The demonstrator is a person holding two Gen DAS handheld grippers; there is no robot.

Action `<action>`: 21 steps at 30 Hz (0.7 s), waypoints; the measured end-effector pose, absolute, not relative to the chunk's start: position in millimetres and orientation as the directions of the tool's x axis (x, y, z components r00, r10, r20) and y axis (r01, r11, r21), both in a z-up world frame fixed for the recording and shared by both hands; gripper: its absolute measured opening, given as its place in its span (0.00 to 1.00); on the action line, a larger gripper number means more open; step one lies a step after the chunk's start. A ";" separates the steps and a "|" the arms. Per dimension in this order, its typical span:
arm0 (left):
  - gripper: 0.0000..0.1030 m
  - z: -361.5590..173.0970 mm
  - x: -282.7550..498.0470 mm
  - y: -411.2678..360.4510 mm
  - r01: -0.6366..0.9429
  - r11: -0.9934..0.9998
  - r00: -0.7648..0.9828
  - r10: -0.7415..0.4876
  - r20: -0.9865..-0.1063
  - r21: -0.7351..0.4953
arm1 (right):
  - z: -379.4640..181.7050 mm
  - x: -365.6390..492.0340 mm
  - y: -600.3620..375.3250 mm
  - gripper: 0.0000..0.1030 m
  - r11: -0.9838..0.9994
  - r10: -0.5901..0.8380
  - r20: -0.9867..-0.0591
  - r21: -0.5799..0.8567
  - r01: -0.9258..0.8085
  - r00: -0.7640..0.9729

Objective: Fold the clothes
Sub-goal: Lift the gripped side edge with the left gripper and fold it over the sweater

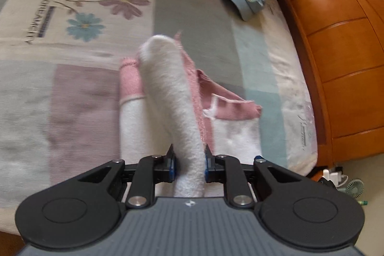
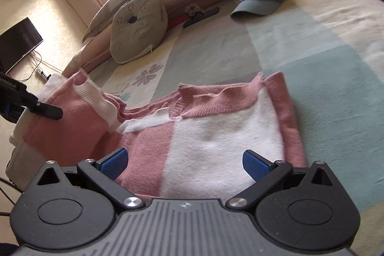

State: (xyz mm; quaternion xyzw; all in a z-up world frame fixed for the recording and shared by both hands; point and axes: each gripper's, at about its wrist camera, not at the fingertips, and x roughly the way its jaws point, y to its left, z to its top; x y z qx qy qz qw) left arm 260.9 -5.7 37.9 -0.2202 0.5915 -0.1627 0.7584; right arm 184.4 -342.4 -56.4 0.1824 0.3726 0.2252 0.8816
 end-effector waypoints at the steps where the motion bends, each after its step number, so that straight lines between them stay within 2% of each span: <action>1: 0.17 38.0 261.4 -13.0 -0.005 0.850 0.235 -0.511 -0.827 -0.527 | -54.8 182.4 -345.5 1.00 0.835 0.527 -0.571 0.484 -0.260 0.629; 10: 0.17 39.3 279.5 -66.5 0.060 0.852 0.182 -0.521 -0.834 -0.520 | -29.7 169.8 -379.9 1.00 0.867 0.479 -0.555 0.419 -0.269 0.681; 21: 0.17 7.1 302.6 -123.3 0.092 0.840 0.093 -0.542 -0.835 -0.535 | -17.1 129.9 -400.5 1.00 0.885 0.461 -0.594 0.358 -0.296 0.659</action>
